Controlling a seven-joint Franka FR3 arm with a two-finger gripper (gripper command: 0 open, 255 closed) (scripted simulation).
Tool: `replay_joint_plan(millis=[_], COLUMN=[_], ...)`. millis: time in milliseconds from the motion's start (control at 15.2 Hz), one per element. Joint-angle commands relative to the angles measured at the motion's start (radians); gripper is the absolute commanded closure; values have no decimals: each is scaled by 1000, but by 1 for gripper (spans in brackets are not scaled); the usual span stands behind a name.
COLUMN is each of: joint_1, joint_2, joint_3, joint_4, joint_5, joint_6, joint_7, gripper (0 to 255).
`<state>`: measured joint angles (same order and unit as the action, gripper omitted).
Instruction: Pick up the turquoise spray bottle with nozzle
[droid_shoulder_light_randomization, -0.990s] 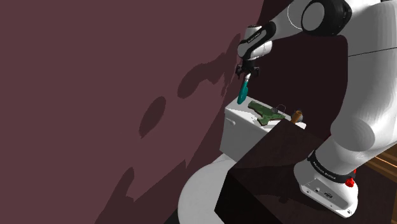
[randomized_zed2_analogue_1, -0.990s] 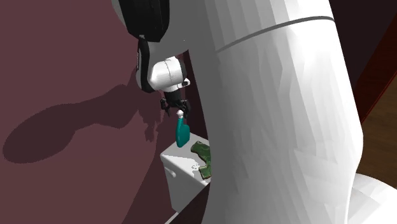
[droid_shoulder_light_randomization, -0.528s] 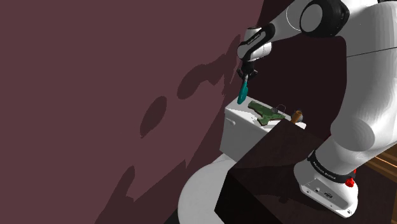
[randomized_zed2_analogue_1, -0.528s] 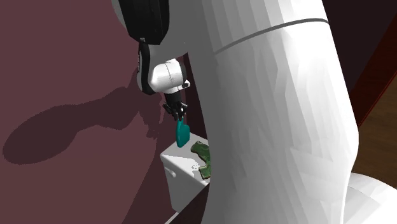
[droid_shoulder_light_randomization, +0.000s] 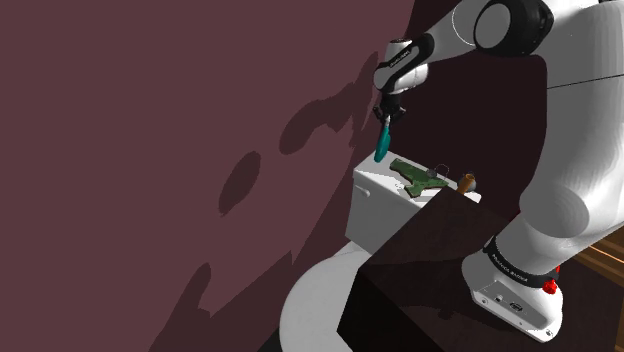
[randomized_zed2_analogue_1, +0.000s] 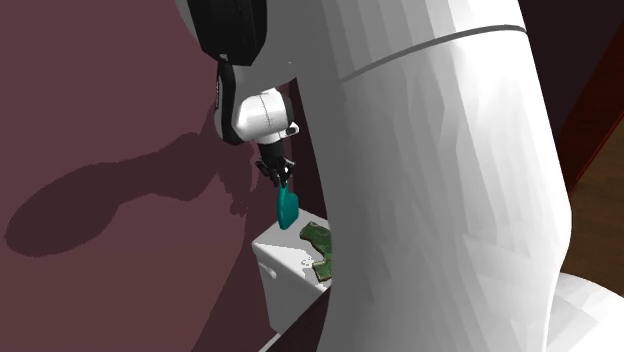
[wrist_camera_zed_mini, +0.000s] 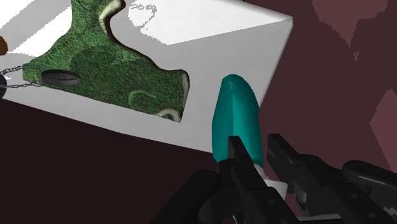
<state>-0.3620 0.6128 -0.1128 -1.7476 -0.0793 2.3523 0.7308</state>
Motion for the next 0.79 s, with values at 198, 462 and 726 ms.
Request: replay_joint_plan(millis=[198, 462, 726], joint_1=[2, 4, 5], joint_2=[-45, -78, -109], joint_3=[-1, -2, -3], joint_4=[1, 7, 17], joint_5=[-1, -2, -3], joint_6=[-46, -85, -125], joint_7=[-4, -7, -10], gripper=[255, 255, 255])
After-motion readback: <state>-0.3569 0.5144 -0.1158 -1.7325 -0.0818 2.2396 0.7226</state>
